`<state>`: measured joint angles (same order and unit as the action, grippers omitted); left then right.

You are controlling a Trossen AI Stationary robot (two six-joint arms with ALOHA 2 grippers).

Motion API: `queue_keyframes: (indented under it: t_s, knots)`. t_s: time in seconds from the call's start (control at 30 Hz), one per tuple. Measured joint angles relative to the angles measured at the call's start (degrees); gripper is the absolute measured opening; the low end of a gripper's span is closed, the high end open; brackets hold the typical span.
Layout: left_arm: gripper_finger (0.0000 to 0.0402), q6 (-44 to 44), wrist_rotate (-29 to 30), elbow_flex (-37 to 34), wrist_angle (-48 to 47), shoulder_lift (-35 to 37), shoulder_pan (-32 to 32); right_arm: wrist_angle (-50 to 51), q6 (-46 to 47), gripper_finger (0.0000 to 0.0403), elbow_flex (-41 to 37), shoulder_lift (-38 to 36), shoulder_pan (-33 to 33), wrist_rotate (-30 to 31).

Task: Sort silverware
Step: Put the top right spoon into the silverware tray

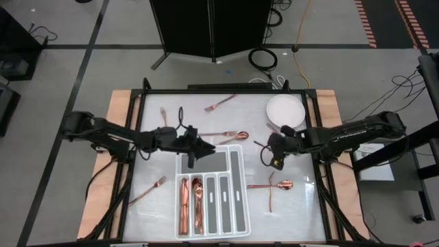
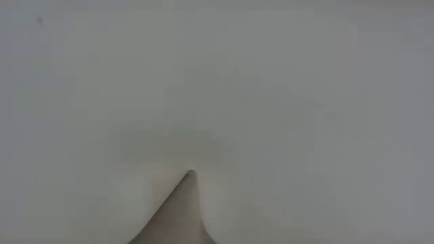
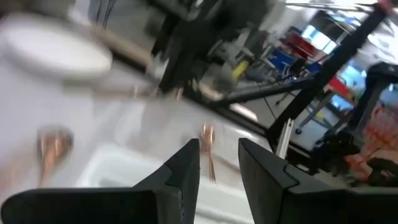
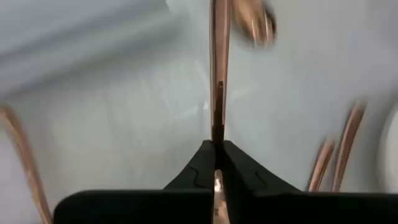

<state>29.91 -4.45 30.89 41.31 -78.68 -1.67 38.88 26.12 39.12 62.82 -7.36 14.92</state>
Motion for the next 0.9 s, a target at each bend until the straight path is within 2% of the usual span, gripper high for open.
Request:
queue_keyframes:
  t_s: [0.17, 0.3, 0.63, 0.9]
  knots:
    - [0.0112, 10.25, -0.02, 0.07, 0.91, -5.10, 0.00, -8.83, -13.58, 0.0001, 3.39, 0.35, -1.02, 1.02]
    - [0.0112, 17.42, -0.70, 0.09, 1.64, -7.16, 0.10, -14.42, -23.03, 0.0001, 4.95, 1.26, -1.56, -1.44]
    - [0.0112, 25.18, -12.41, 3.58, 1.33, -7.18, 3.93, -21.11, -40.83, 0.0000, 9.38, 8.89, -4.56, -5.08]
    - [0.0112, 29.89, -16.49, 6.79, -3.20, -8.22, 5.56, -20.33, -45.38, 0.0000, 15.95, 18.85, -6.23, -6.31]
